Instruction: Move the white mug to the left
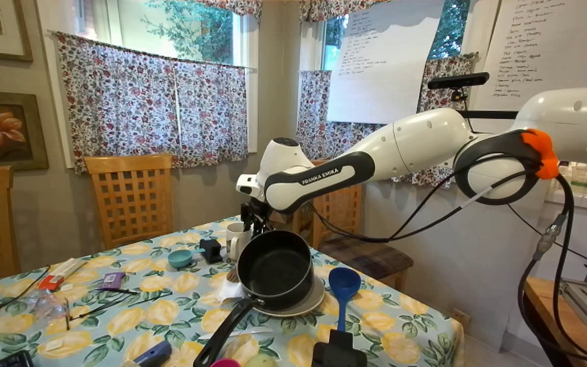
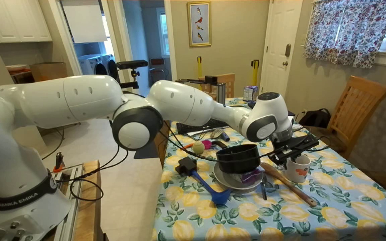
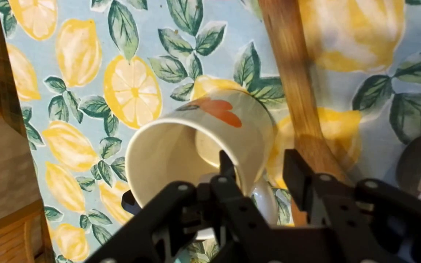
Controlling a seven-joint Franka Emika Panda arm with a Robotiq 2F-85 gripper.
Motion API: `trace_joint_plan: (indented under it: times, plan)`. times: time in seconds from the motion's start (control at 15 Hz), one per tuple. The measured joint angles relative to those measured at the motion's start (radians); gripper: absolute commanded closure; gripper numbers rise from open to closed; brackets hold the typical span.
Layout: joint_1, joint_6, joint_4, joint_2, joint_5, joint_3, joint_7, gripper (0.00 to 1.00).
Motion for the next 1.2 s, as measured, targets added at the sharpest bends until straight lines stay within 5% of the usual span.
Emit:
trace_joint_plan:
  times: [0.13, 0.73, 1.2]
  plan:
    - [0.0, 0.004, 0.0, 0.0, 0.0, 0.0, 0.0, 0.99]
    - [0.005, -0.031, 0.065, -0.005, 0.0, 0.021, -0.02, 0.98]
    - [0.049, -0.179, 0.11, -0.153, 0.085, 0.205, -0.301, 0.98]
